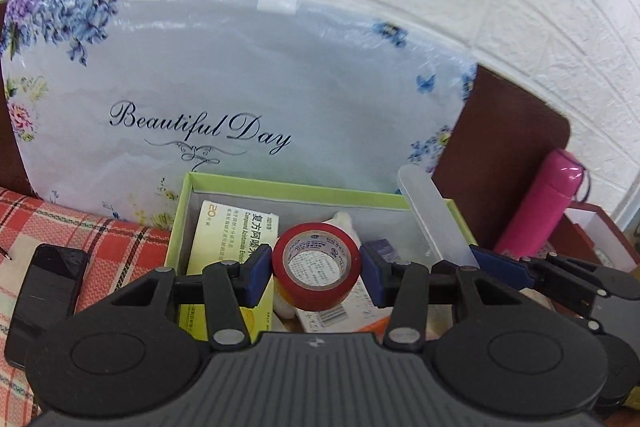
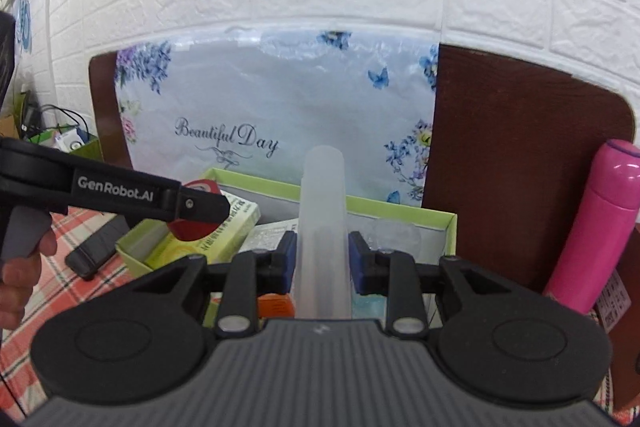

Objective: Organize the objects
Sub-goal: 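Lower red tape into the light-green box with left tool while right tool lowers clear tube, then open both tools and pull them back toward the blue container and gold box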

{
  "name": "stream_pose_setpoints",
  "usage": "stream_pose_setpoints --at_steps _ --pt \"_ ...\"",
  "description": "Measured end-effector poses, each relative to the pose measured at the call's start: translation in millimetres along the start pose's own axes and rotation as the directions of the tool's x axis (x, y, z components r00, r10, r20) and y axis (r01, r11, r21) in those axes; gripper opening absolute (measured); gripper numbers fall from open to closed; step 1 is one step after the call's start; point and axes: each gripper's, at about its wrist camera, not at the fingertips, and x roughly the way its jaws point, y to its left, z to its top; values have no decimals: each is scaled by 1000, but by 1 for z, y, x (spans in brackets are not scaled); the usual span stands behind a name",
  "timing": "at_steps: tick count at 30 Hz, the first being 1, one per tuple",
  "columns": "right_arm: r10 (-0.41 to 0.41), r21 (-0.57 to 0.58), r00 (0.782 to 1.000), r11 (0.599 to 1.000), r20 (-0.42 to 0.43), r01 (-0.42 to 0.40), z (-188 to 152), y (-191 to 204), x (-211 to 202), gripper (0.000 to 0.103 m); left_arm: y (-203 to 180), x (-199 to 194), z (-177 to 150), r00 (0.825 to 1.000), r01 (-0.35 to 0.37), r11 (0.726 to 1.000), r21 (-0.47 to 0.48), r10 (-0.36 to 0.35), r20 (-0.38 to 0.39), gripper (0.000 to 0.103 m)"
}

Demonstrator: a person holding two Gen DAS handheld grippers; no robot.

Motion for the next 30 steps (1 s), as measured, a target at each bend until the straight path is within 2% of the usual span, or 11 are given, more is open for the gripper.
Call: stream_pose_setpoints --at_steps 3,5,7,9,13,16,21,26,30 --pt "-5 -2 1000 1000 -29 4 -7 -1 19 27 5 18 -3 1000 -13 1000 -2 12 -22 50" --pt "-12 -10 999 1000 -50 11 -12 -2 30 27 5 25 -7 999 -31 999 21 31 -9 52" --pt "0 -17 997 1000 -79 -2 -17 -4 39 28 4 28 -11 998 -63 997 34 62 10 73" --pt "5 -23 995 1000 -99 -8 -23 -4 44 38 5 30 -13 998 -64 998 22 64 13 75" --pt "-5 -13 996 1000 -92 3 -29 -7 40 48 10 34 -15 998 -55 998 -12 55 -20 75" --pt "-9 -14 997 1000 -71 8 -24 -9 27 56 7 24 -15 998 -53 999 -13 53 -22 75" --pt "-36 -49 999 998 19 37 -16 -2 -16 86 -10 -10 -15 997 -76 997 1 76 -7 75" --pt "-34 -93 998 995 47 39 -17 8 -60 88 -26 -47 -27 993 -119 992 43 119 8 76" --pt "-49 -114 996 992 74 57 -27 18 -92 98 -33 -74 -43 992 -121 990 69 120 31 76"
